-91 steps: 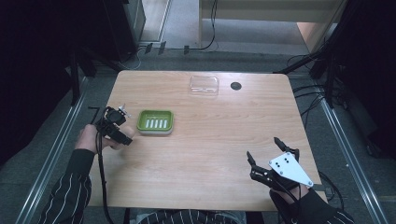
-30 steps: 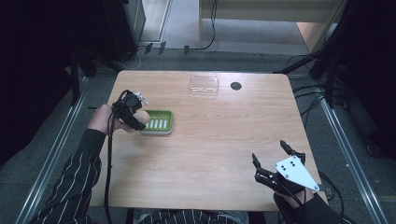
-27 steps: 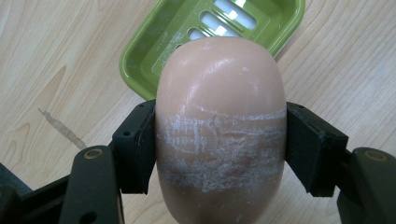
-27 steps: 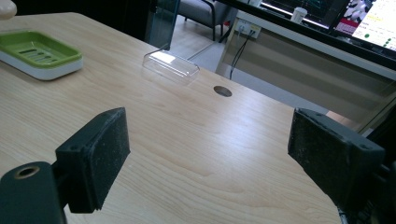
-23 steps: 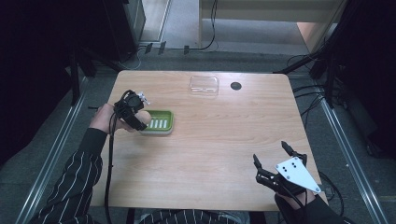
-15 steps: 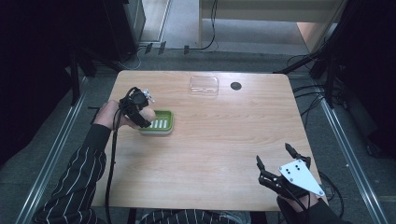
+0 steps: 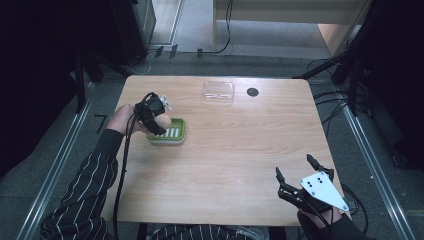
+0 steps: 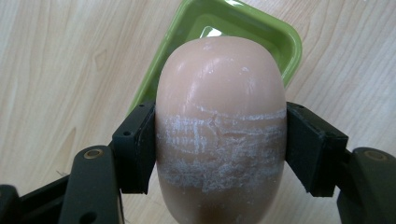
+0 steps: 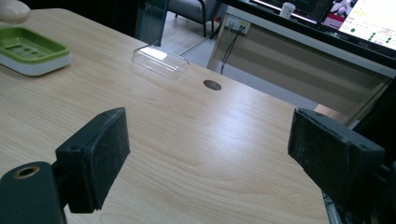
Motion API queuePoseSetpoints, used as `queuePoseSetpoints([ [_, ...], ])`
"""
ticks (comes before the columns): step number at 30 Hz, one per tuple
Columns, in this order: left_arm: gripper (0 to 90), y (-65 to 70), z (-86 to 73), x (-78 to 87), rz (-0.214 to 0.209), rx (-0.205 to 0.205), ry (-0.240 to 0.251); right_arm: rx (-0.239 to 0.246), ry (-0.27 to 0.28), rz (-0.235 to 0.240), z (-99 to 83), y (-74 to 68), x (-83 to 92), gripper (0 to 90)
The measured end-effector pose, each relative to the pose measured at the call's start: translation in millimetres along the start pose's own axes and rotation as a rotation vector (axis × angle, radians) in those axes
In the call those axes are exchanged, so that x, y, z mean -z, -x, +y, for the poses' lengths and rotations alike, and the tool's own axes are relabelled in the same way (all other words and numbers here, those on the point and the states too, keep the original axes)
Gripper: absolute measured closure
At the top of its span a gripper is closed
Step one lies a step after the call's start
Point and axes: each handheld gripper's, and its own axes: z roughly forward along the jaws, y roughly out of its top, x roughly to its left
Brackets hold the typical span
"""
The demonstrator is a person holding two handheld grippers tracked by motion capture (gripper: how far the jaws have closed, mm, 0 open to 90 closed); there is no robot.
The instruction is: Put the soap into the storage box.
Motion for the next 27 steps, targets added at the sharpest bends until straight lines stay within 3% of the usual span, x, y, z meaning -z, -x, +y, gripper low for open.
queuePoseSetpoints([
  [6,33.7,-1.7,4.4,-5.5,0.004,-0.032,-0.007,-0.001,0.000,-0.002,-0.1,0.3,0.2,13.4],
  [27,33.7,-3.2,10.3,-13.7,-0.001,-0.085,0.026,0.010,-0.010,-0.005,-0.9,-0.1,1.7,13.4],
])
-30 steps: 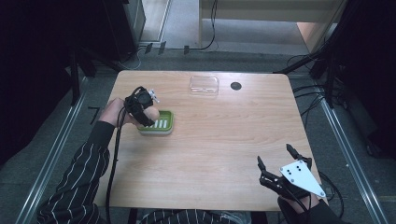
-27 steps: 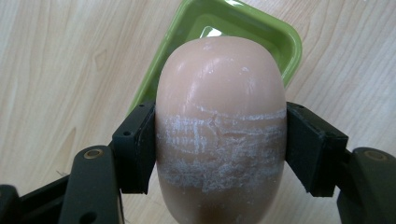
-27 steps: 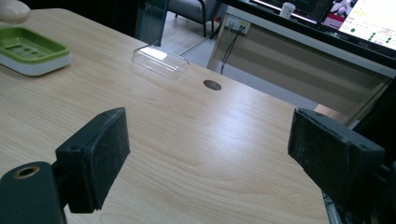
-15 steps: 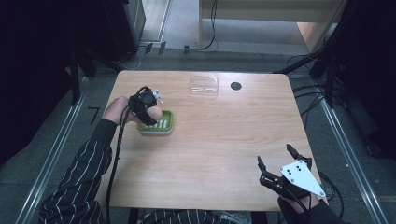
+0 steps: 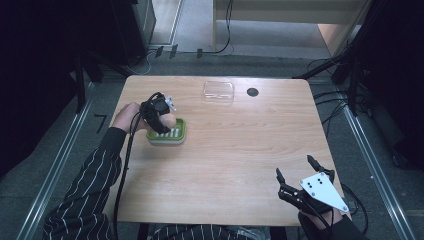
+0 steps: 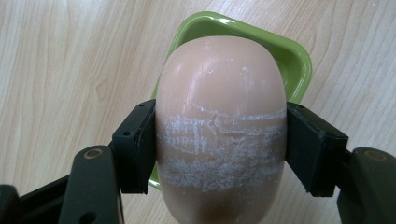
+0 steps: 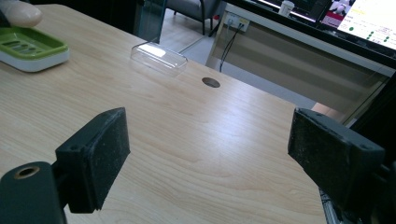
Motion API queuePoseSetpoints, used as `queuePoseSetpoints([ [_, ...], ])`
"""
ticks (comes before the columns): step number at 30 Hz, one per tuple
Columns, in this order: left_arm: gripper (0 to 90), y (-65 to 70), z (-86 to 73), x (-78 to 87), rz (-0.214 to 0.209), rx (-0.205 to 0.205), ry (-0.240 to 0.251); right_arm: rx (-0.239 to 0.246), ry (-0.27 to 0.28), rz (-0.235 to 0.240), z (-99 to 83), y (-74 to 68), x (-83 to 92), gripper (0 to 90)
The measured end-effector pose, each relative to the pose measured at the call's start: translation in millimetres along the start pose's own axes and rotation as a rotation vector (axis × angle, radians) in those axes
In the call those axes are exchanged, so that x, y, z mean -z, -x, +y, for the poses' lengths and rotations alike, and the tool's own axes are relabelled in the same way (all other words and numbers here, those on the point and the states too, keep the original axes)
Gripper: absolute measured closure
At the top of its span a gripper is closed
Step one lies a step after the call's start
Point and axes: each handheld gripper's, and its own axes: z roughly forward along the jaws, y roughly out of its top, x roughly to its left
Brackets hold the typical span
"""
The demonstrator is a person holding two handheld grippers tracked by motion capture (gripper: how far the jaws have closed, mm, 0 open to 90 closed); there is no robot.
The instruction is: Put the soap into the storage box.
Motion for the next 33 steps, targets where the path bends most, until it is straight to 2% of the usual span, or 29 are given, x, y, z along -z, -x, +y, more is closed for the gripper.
queuePoseSetpoints([
  [6,33.7,-0.2,3.7,-5.5,-0.010,-0.027,-0.012,-0.011,0.000,-0.010,-1.2,1.9,2.8,13.4],
  [22,33.7,-3.4,5.0,-19.5,-0.030,-0.058,-0.013,-0.009,-0.007,-0.025,-2.7,2.4,6.7,13.4],
  [33,33.6,-8.4,2.3,-27.9,-0.032,-0.054,-0.015,-0.010,-0.012,-0.030,-3.3,3.0,8.3,13.4],
])
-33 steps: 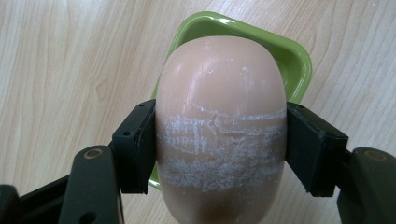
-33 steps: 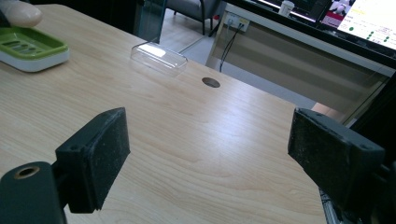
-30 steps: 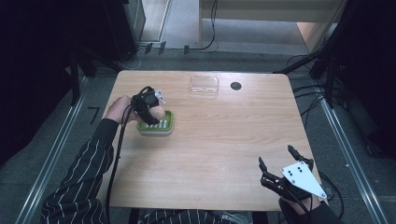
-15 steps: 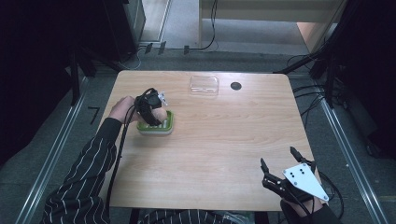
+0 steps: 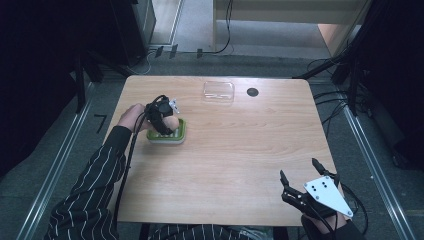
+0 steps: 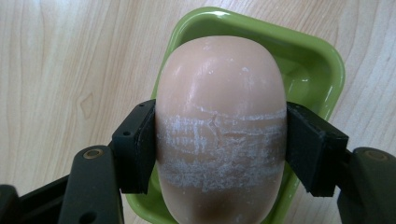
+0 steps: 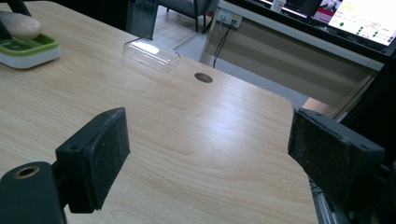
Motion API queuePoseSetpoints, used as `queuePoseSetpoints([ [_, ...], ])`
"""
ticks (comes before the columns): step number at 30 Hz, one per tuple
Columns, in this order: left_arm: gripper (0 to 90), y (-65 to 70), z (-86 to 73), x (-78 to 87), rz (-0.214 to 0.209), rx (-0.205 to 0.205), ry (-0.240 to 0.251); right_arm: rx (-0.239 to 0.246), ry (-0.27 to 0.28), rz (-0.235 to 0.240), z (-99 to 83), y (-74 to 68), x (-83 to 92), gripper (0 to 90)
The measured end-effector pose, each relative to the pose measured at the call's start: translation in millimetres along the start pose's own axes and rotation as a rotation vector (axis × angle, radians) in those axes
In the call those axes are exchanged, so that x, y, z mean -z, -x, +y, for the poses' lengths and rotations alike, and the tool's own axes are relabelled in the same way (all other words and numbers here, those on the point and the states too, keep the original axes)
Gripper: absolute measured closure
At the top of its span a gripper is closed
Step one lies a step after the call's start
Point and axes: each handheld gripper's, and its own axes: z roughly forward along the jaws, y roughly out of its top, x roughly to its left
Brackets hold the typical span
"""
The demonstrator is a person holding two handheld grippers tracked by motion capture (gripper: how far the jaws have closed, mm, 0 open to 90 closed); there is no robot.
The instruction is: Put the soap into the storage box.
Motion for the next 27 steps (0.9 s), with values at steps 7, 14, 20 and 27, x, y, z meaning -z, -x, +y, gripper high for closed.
queuePoseSetpoints([
  [7,33.5,-1.3,-2.3,-5.0,-0.002,0.021,-0.002,0.000,0.002,-0.002,-0.1,0.2,0.0,13.4],
  [14,33.5,-1.3,-2.3,-8.4,0.000,0.010,-0.020,-0.001,0.002,-0.002,0.0,0.1,0.1,13.5],
  [20,33.3,-0.7,-2.5,-10.6,-0.007,0.021,-0.016,-0.001,0.002,-0.003,0.0,0.2,0.1,13.5],
  [27,33.2,-1.7,-4.0,-7.8,-0.012,0.027,0.011,-0.001,0.003,-0.002,0.0,0.1,0.1,13.4],
])
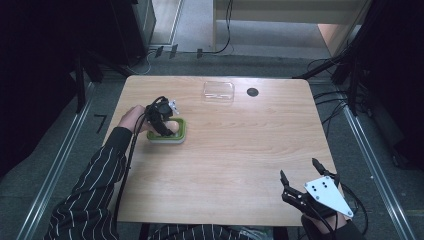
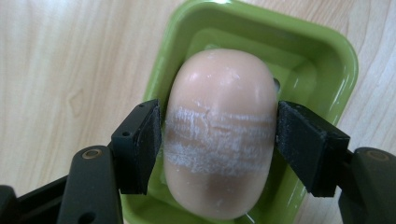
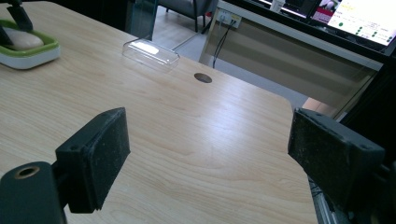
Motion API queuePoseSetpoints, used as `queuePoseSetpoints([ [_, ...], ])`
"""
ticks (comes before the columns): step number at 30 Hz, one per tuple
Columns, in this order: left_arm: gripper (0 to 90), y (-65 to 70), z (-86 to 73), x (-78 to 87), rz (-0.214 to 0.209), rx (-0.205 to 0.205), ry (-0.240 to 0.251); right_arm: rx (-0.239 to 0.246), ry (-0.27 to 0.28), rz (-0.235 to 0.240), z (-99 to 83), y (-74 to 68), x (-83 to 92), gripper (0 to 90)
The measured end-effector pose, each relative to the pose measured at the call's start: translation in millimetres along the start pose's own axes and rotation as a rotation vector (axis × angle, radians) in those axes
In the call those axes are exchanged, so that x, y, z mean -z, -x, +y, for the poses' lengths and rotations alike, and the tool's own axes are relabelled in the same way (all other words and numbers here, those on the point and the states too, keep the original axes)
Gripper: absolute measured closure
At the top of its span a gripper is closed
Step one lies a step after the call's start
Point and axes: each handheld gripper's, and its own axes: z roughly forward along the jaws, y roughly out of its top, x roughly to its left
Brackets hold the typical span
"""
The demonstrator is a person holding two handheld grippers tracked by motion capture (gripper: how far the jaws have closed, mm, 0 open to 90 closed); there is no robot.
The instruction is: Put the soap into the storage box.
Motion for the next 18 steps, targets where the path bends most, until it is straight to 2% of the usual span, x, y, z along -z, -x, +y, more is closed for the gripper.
queuePoseSetpoints([
  [6,31.5,0.5,0.4,-0.5,0.005,0.001,-0.007,0.001,-0.001,0.000,0.2,-0.2,0.2,13.4],
  [11,28.6,1.7,1.6,1.6,-0.006,0.000,-0.018,0.000,0.000,0.000,0.2,-0.1,-0.1,13.5],
  [18,16.8,0.7,1.6,6.3,-0.001,0.031,-0.031,-0.002,0.002,0.000,0.1,0.0,0.2,13.4],
])
